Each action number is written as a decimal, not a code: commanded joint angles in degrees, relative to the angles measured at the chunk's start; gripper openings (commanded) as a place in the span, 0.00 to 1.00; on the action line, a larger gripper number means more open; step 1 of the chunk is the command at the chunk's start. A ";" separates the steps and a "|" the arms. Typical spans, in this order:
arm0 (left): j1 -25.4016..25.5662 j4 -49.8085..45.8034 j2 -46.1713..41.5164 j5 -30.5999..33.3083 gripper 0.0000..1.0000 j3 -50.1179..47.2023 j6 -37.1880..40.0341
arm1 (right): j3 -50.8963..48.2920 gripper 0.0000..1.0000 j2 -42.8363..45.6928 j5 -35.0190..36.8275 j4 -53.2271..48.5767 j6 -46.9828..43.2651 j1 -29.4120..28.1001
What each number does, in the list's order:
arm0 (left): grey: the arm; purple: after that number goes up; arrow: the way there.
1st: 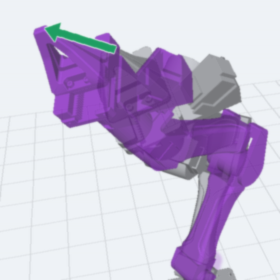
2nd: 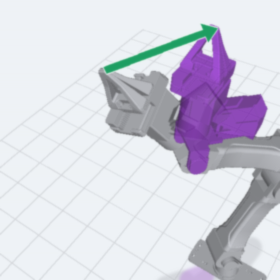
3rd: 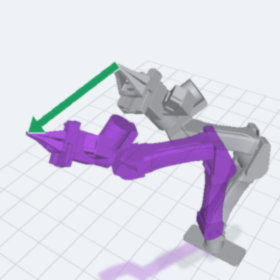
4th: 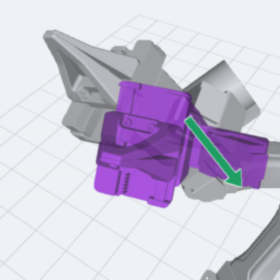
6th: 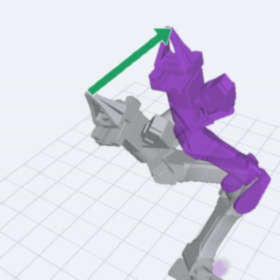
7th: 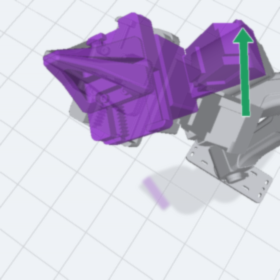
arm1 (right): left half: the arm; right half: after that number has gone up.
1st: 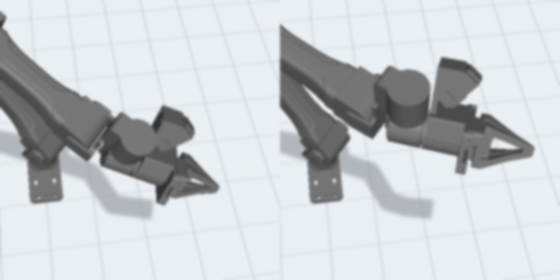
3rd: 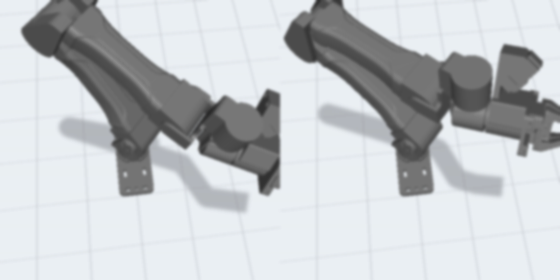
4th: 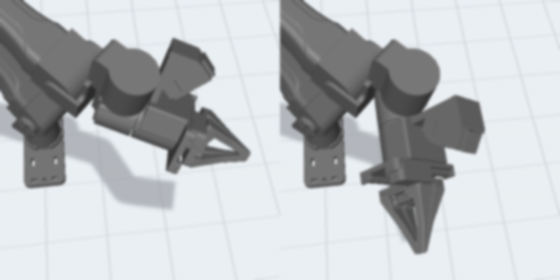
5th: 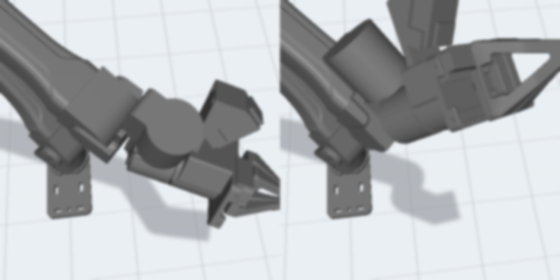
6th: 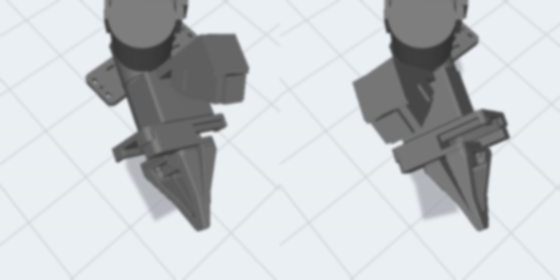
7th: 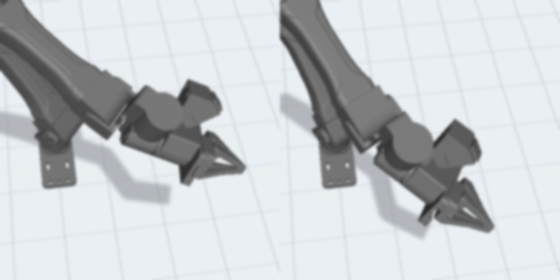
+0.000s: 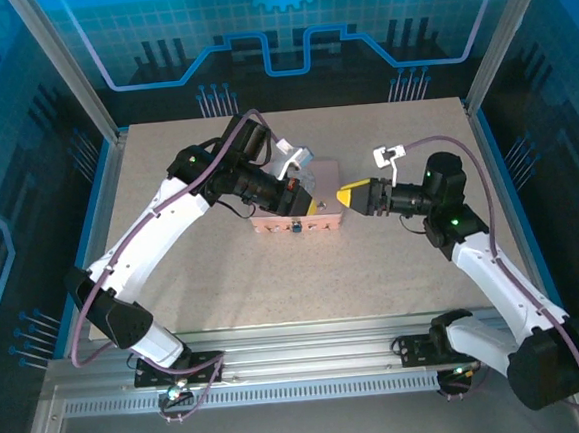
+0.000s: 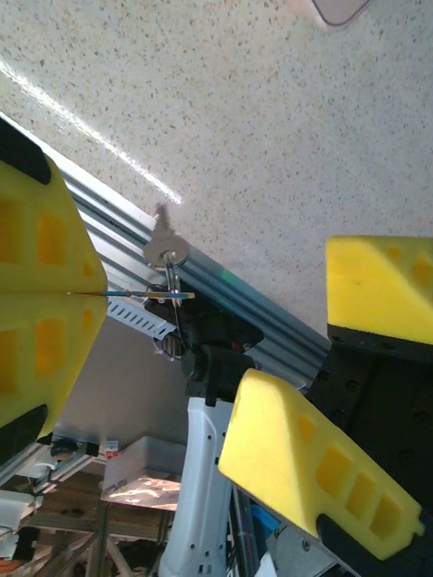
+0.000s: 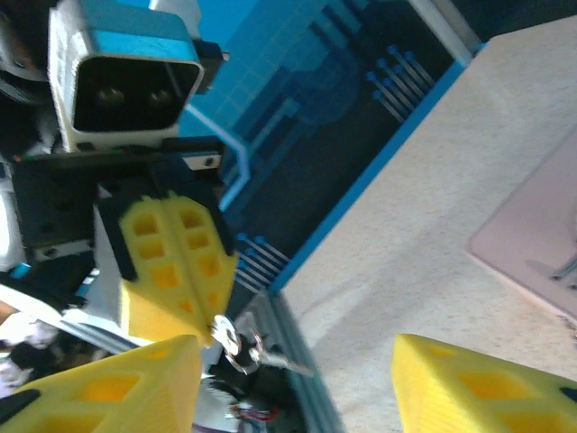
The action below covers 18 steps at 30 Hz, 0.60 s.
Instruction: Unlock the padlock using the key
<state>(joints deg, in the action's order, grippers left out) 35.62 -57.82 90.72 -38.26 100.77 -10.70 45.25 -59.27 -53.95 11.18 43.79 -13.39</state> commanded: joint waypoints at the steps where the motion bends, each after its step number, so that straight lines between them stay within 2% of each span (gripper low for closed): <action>1: -0.33 -0.63 -0.28 -4.31 0.00 1.47 1.43 | 3.52 0.56 -1.60 -5.22 3.94 2.01 -2.19; 10: -0.31 0.25 -0.74 -5.18 0.00 0.90 1.63 | 7.29 0.34 -3.33 -7.54 0.28 -1.79 -6.44; 14: -0.29 0.27 -0.76 -5.32 0.00 0.83 1.70 | 7.56 0.29 -3.40 -8.01 -1.27 -2.90 -6.46; 15: -0.34 0.36 -0.80 -5.42 0.00 0.75 1.79 | 7.72 0.30 -3.50 -8.17 -1.81 -3.33 -6.54; 18: -0.35 0.85 -1.01 -5.93 0.00 0.38 1.76 | 8.50 0.40 -3.80 -7.59 -5.08 -5.30 -6.52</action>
<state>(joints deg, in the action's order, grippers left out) 35.62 -57.78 90.72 -41.89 100.77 -10.31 51.48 -62.72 -60.51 9.78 41.30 -19.46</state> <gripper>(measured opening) 0.055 0.380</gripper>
